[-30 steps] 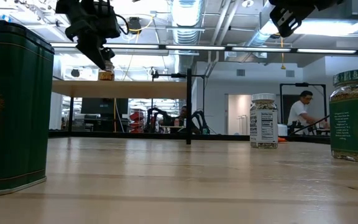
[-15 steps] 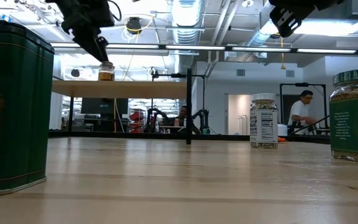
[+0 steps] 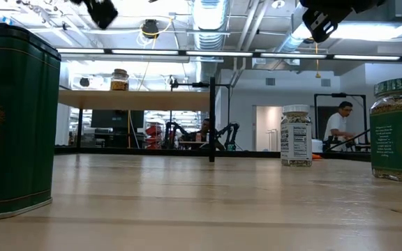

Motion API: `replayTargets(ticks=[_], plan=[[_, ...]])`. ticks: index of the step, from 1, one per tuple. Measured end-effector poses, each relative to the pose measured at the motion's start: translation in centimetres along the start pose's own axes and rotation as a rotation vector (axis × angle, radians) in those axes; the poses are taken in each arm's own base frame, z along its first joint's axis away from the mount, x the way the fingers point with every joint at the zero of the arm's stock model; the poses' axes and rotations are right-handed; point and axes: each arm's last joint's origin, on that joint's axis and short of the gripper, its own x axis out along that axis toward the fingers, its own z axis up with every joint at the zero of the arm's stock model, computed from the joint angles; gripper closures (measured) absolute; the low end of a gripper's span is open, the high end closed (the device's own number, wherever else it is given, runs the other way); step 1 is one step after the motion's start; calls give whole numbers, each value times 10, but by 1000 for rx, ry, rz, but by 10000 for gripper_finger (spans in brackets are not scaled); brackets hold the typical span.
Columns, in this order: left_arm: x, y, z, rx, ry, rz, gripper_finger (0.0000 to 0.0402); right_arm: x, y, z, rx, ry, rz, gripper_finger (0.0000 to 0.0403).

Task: Shelf spices
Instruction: Put the black seasoning can on the shelf

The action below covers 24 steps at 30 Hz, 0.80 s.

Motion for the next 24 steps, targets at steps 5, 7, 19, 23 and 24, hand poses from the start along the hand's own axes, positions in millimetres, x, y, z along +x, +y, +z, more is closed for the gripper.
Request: replayTargets(ticks=[5,7,19,23,24], plan=[[6,-27,3,35,17,-81,167,0,-6,1,9,-5,-27,377],[11,-36,-1,27,41,-88,168,0,-9,2,13,-6,-37,377],[61,-75,-66,-125,62,-168,200,1,-17,3,18,-11,-70,377],[73,-85,-77,-93,9,-135,201,1,-21,4,26,-14,-92,377],[76,-87,-79,-81,5,-111,201,0,-23,4,28,-13,-100,377]])
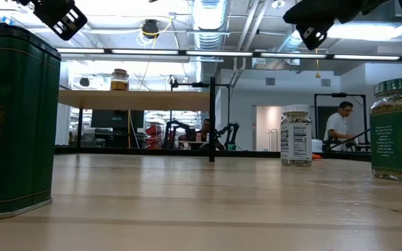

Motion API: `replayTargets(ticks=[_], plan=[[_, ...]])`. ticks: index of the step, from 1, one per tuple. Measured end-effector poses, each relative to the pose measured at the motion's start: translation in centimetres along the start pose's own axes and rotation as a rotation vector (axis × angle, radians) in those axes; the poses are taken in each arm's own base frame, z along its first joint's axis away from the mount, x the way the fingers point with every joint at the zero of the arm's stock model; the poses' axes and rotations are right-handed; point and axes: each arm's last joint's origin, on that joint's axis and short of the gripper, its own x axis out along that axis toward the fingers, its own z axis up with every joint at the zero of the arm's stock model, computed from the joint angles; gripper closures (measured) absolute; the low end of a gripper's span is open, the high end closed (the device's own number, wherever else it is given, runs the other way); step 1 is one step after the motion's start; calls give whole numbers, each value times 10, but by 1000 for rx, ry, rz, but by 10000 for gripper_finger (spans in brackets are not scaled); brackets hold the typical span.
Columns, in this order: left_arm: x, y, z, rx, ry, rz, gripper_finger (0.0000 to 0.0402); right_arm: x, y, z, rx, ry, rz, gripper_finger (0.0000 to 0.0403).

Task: Shelf spices
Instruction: Put the black seasoning can on the shelf

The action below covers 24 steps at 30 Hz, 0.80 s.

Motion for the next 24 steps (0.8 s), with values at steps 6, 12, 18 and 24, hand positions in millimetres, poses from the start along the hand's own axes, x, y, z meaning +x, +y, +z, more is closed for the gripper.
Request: replayTargets(ticks=[6,12,18,24], plan=[[15,-15,-7,84,11,163,201,0,-14,-6,42,68,-99,377],[20,-33,-12,157,-5,223,201,-2,-23,-17,102,167,-223,377],[3,-39,-13,185,-95,299,201,-2,-25,-16,69,170,-228,377],[-17,-35,-16,144,-163,381,201,-3,-29,-17,41,188,-244,377]])
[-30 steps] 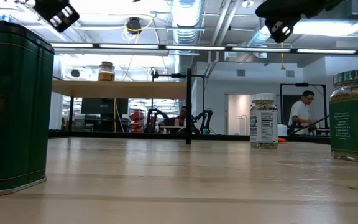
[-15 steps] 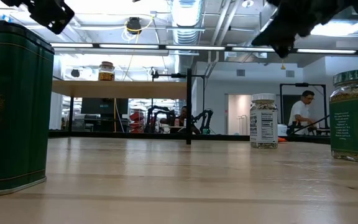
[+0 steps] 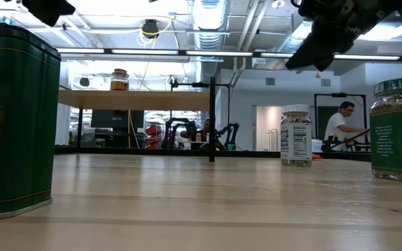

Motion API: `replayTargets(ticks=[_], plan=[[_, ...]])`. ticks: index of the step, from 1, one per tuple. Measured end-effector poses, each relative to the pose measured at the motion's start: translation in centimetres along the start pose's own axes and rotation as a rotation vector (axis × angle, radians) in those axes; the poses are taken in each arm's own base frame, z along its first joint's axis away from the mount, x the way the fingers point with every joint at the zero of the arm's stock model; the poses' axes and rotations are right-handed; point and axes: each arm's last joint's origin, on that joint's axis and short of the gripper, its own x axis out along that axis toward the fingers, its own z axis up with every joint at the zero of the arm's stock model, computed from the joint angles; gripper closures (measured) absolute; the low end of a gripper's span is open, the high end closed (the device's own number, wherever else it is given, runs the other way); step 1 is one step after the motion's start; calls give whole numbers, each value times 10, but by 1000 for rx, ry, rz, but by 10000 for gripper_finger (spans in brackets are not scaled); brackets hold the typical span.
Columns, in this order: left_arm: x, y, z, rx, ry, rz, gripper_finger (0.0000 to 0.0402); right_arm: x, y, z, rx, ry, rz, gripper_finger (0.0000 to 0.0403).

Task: Shelf spices
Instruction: Put the black seasoning can on the shelf

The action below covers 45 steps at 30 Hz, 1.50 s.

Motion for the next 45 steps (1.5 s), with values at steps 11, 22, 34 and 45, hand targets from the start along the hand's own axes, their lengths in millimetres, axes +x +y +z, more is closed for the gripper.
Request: replayTargets(ticks=[11,22,34,45], plan=[[17,-13,-30,63,-82,-139,201,0,-2,-4,-32,39,-33,375],[18,-13,-28,83,-107,-118,201,-1,1,-3,-39,26,-10,297],[34,-25,-37,33,13,-188,201,-3,14,-8,-104,47,41,201],[61,-48,-48,-66,164,-349,201,-7,28,-11,-53,51,122,203]])
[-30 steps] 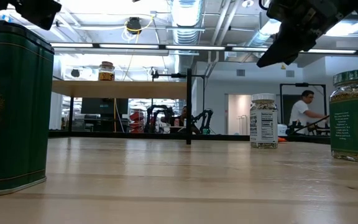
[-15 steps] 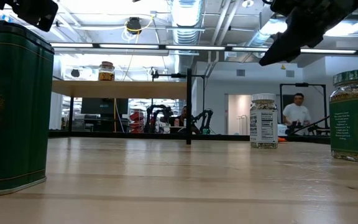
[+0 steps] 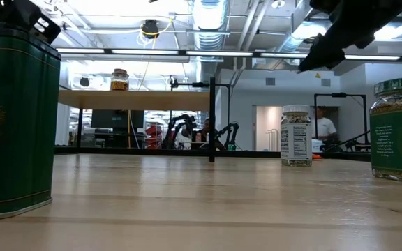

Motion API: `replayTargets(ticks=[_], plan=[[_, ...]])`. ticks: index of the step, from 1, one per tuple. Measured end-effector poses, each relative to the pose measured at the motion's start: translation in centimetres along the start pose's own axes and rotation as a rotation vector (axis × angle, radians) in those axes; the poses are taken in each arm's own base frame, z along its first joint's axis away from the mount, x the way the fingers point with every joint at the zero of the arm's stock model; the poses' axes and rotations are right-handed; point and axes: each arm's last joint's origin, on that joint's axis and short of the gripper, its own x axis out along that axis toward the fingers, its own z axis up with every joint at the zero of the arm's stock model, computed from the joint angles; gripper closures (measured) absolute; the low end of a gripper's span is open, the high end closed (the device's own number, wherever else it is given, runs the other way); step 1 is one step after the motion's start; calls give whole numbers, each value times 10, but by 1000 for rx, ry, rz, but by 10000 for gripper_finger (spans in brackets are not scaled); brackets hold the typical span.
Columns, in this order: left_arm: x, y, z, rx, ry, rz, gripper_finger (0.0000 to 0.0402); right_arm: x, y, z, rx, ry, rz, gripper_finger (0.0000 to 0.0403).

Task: Shelf spices
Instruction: Put the black seasoning can on the shelf

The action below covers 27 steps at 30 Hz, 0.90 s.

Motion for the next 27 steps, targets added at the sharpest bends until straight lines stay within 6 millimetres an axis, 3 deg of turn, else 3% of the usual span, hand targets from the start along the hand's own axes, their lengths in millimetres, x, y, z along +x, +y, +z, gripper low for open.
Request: replayTargets(ticks=[5,17,27], plan=[[19,-2,-6,38,51,13,201,-1,8,3,-9,-46,40,213],[56,-28,-9,6,-66,-89,201,-5,24,1,-15,-61,110,228],[89,-61,-13,39,-76,53,201,-14,52,-9,7,-29,230,228]])
